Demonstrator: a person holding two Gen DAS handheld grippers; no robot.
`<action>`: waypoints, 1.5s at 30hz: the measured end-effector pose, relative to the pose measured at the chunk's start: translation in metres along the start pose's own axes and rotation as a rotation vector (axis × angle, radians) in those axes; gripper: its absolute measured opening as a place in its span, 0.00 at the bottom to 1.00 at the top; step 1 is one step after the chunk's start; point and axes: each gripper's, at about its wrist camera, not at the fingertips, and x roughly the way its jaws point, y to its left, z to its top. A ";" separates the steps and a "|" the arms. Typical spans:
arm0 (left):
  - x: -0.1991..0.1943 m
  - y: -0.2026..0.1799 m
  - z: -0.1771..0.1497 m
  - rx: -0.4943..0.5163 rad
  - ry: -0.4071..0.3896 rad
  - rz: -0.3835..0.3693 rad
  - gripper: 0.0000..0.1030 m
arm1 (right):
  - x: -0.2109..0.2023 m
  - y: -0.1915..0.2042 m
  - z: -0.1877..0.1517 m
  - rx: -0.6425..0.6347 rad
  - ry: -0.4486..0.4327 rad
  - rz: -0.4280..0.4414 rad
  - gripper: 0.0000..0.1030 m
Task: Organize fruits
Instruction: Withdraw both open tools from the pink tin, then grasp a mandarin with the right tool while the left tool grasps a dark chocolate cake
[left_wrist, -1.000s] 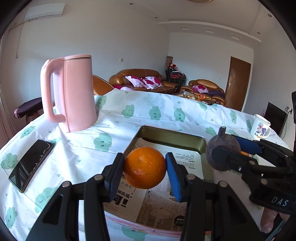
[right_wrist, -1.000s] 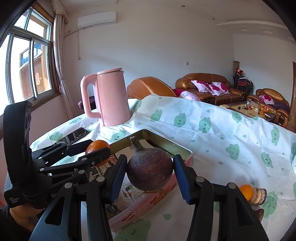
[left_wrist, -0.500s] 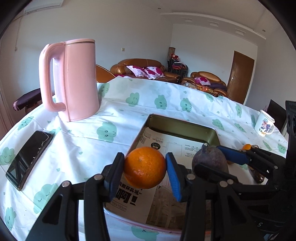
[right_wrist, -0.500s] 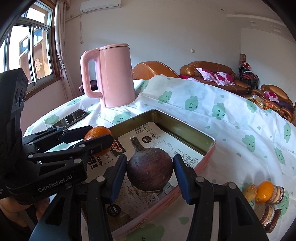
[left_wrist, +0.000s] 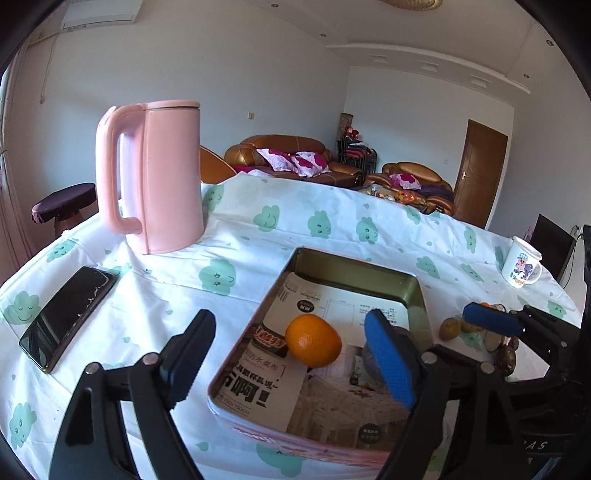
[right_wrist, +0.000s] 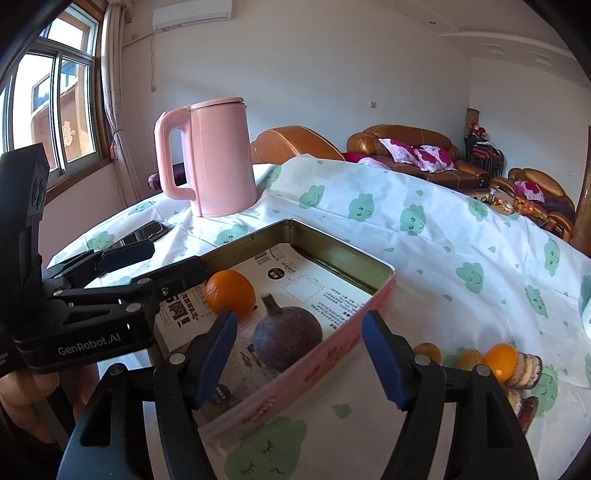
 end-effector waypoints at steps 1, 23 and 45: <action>-0.003 -0.005 0.000 0.008 -0.009 -0.004 0.85 | -0.008 -0.002 -0.004 -0.009 -0.003 -0.030 0.74; -0.009 -0.100 -0.021 0.188 0.046 -0.118 0.92 | -0.050 -0.074 -0.086 0.106 0.163 -0.142 0.71; 0.037 -0.199 -0.036 0.277 0.249 -0.319 0.84 | -0.085 -0.165 -0.098 0.366 0.091 -0.297 0.37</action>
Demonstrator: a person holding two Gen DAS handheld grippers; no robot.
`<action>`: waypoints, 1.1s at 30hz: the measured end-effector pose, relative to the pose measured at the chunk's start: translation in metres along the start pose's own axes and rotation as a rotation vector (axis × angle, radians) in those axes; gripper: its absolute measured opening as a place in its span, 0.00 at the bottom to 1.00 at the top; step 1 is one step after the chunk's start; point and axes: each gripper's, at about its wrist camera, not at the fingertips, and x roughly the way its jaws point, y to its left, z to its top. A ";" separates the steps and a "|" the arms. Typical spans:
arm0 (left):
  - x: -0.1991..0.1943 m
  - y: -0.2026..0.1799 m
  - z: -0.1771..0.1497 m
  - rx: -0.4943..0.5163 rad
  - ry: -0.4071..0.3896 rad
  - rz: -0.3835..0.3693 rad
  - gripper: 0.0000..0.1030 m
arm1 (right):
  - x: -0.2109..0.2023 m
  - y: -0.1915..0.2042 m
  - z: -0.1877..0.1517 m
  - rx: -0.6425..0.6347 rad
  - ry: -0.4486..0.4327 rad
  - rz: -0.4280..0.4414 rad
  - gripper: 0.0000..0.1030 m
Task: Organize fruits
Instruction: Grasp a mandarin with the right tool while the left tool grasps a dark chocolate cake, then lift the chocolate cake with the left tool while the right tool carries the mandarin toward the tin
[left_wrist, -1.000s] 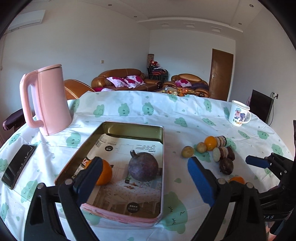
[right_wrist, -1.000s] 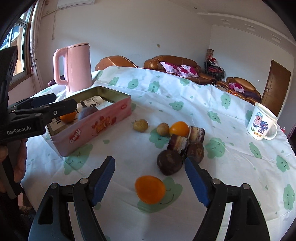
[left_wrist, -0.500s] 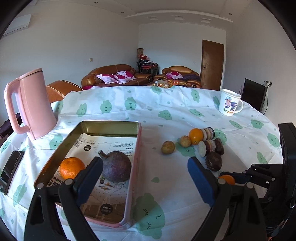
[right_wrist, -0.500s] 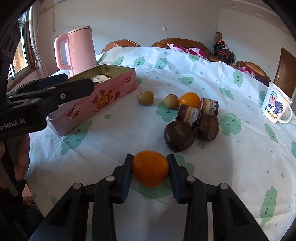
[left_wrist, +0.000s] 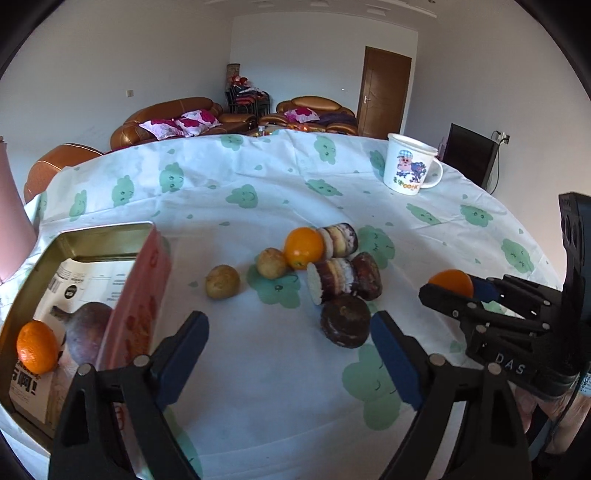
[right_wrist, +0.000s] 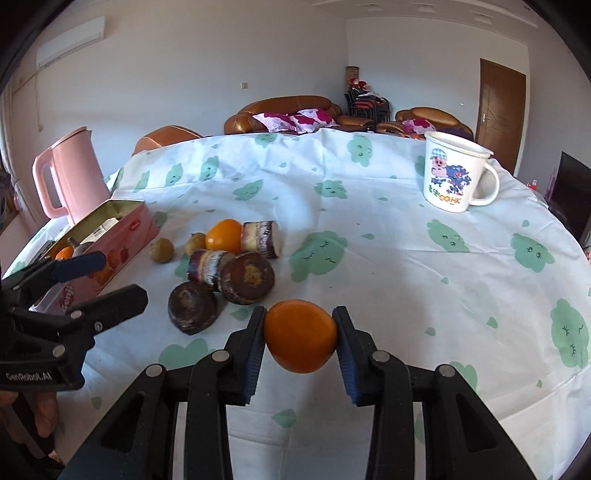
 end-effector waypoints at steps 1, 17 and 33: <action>0.006 -0.005 0.001 0.010 0.023 -0.009 0.79 | -0.001 -0.002 0.001 0.006 -0.006 -0.002 0.37; 0.035 -0.028 0.006 0.052 0.133 -0.081 0.38 | -0.003 -0.005 0.000 0.017 -0.026 0.043 0.37; 0.005 -0.027 0.008 0.060 -0.035 -0.023 0.38 | -0.025 0.004 -0.003 -0.033 -0.154 0.062 0.37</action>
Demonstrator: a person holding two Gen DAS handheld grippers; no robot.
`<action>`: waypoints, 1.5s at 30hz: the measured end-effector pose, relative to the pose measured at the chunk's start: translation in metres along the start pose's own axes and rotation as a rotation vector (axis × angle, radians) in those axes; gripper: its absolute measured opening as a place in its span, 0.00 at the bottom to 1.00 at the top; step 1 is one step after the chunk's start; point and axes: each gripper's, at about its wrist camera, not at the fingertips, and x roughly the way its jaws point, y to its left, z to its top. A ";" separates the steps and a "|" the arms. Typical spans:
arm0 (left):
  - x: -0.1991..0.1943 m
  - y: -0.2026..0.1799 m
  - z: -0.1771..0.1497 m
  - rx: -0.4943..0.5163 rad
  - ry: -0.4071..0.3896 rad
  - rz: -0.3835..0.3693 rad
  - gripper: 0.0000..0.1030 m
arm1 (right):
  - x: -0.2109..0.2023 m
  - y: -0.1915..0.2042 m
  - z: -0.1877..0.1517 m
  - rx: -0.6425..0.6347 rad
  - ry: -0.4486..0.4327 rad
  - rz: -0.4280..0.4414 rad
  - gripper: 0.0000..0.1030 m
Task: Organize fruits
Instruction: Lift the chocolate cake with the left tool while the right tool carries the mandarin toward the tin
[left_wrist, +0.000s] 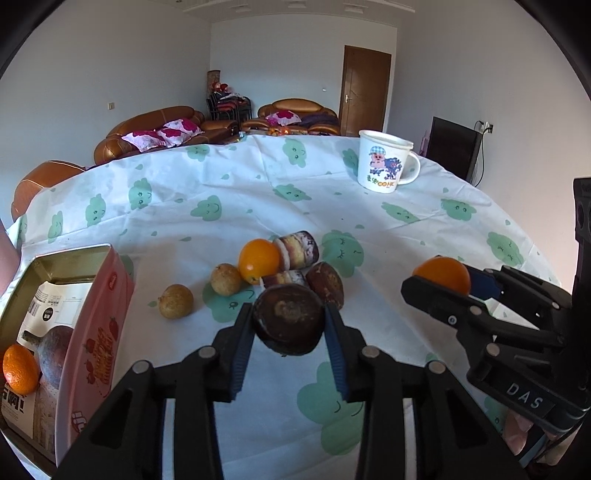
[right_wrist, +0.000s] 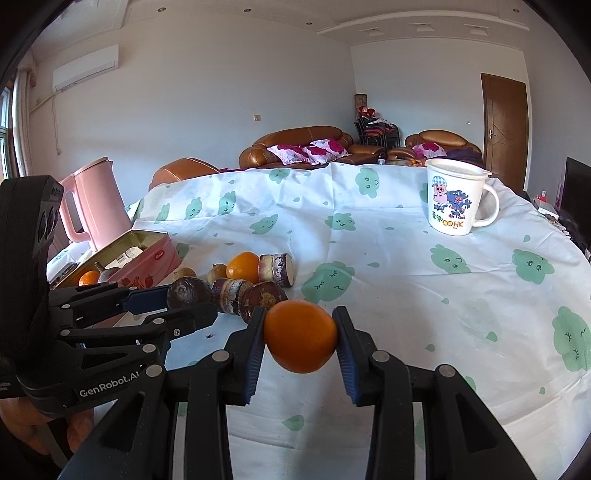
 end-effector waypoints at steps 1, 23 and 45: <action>-0.001 0.000 0.000 -0.002 -0.008 0.004 0.38 | -0.001 0.001 0.000 -0.004 -0.007 0.001 0.37; -0.023 0.003 -0.003 -0.019 -0.128 0.042 0.38 | -0.018 0.002 -0.002 -0.025 -0.100 0.011 0.37; -0.039 0.005 -0.007 -0.024 -0.213 0.069 0.38 | -0.033 0.009 -0.006 -0.058 -0.188 -0.002 0.37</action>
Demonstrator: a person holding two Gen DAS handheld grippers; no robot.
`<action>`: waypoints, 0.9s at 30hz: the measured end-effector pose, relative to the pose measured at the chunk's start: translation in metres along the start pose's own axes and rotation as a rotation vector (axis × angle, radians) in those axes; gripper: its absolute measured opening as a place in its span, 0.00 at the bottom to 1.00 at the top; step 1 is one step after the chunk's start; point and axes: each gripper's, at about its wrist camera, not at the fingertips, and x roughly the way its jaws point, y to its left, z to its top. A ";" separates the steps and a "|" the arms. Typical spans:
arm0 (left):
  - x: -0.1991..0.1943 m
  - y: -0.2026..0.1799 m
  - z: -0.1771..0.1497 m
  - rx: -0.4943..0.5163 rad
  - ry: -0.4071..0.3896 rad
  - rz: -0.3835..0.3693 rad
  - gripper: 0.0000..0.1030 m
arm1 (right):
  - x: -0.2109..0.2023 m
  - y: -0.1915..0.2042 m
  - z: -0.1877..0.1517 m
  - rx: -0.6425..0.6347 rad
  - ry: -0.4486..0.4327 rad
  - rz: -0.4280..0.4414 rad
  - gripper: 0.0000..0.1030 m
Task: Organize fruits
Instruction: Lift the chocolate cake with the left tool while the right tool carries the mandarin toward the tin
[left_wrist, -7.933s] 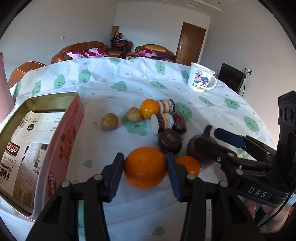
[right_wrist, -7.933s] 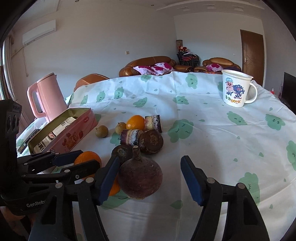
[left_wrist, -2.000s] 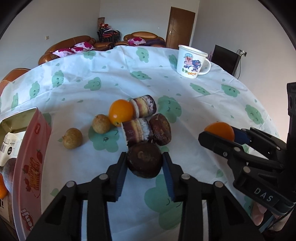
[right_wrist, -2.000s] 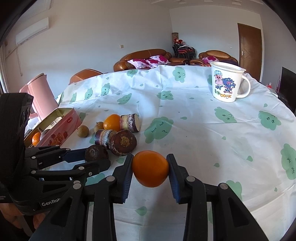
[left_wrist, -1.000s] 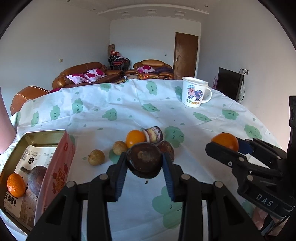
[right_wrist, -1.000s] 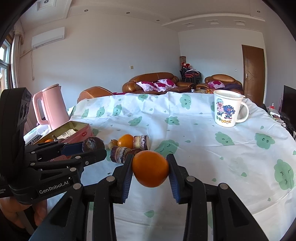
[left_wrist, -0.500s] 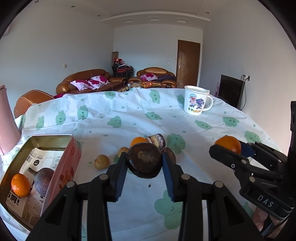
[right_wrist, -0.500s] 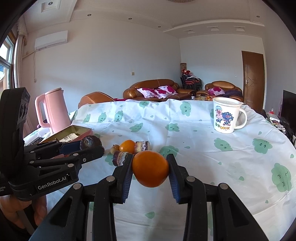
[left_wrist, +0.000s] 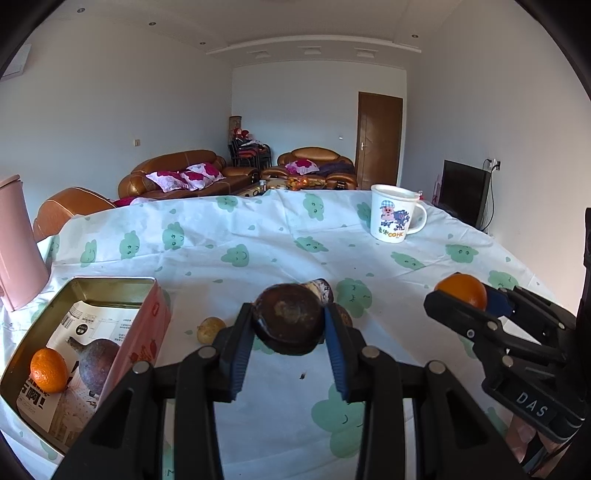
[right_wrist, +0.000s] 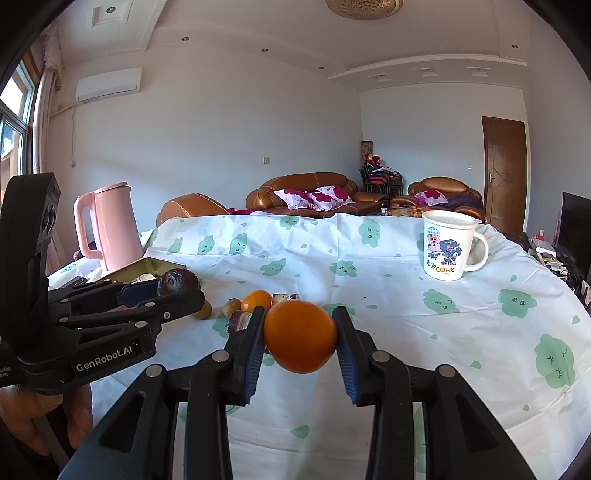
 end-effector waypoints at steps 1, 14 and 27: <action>-0.001 0.000 0.000 0.000 -0.005 0.002 0.38 | 0.000 0.000 0.000 -0.001 -0.002 -0.001 0.37; -0.012 0.000 0.000 0.000 -0.060 0.024 0.38 | -0.009 0.002 -0.001 -0.008 -0.047 -0.014 0.37; -0.018 0.005 -0.002 -0.019 -0.066 0.031 0.38 | -0.007 0.009 0.000 -0.032 -0.041 -0.026 0.37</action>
